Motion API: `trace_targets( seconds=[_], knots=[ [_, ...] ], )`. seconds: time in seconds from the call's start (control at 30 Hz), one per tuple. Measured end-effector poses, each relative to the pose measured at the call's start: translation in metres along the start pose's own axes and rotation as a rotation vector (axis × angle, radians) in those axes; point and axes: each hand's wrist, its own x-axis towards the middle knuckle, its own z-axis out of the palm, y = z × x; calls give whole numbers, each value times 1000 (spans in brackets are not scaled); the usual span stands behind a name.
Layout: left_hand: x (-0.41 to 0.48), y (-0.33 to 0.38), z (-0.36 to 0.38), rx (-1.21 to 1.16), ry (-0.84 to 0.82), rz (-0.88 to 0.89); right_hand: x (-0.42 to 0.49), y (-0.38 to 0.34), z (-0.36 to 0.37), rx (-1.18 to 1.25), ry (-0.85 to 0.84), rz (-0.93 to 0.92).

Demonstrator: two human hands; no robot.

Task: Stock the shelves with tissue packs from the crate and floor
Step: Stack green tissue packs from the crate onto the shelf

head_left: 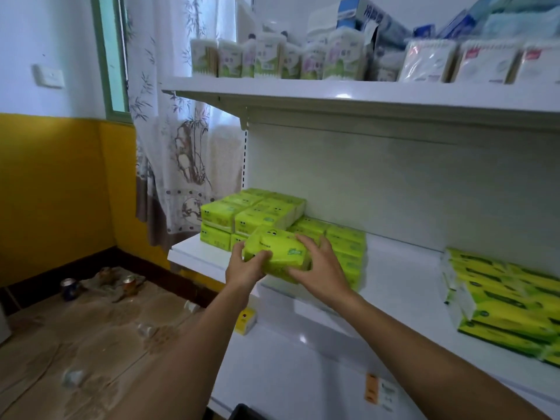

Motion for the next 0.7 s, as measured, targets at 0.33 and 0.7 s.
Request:
trace_targets(
  seconds=[0.33,0.7],
  knots=[
    [55,-23,29,638,-187,197,57,70,-8,155,189,131],
    [99,-64,11,1307,-314,432,140,116,5,37,221,238]
  ],
)
